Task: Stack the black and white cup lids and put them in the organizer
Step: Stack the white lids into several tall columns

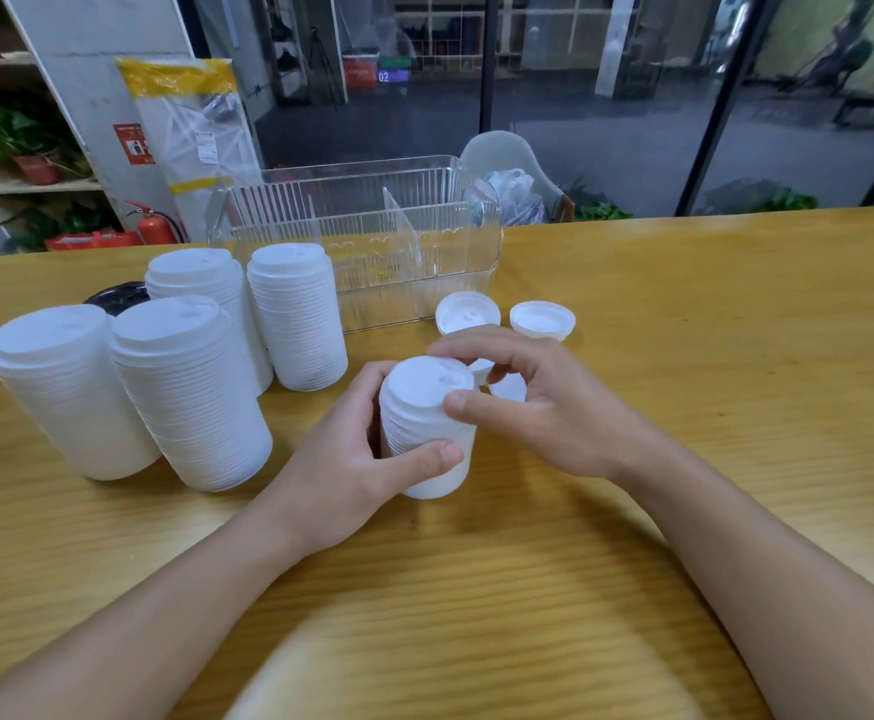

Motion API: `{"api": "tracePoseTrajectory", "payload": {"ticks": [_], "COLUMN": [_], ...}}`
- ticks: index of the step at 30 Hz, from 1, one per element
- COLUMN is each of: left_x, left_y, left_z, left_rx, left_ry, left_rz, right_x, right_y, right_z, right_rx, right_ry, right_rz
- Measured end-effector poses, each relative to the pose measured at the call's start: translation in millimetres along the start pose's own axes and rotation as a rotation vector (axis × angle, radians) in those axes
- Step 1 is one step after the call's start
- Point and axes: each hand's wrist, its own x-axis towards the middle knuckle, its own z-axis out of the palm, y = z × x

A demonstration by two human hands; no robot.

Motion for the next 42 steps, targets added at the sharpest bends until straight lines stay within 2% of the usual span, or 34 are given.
{"api": "tracePoseTrajectory", "payload": {"ticks": [10, 12, 16, 20, 26, 33, 42], "left_x": [0.1, -0.2, -0.4, -0.9, -0.7, -2.1, -1.8], "left_y": [-0.7, -1.7, 0.1, 1.8, 3.1, 4.7, 5.8], "left_z": [-0.4, -0.1, 2.2, 4.3, 4.1, 3.5, 2.3], "left_rx": [0.004, -0.006, 0.02, 0.027, 0.026, 0.023, -0.03], "left_ry": [-0.01, -0.004, 0.006, 0.006, 0.003, 0.004, -0.013], "left_rz": [-0.006, -0.001, 0.036, 0.053, 0.057, 0.062, 0.067], "right_x": [-0.5, 0.2, 4.7, 6.4, 8.3, 6.8, 7.7], "right_y": [6.5, 6.9, 24.1, 45.2, 41.9, 38.5, 27.7], "right_z": [-6.8, -8.8, -17.2, -14.1, -13.2, -11.5, -24.0], "right_rx": [-0.06, -0.06, -0.168, -0.46, -0.481, -0.363, 0.165], "right_ry": [-0.091, -0.054, 0.166, 0.141, 0.182, 0.265, 0.347], "right_rz": [-0.004, 0.001, 0.063, 0.156, 0.183, 0.205, 0.182]}}
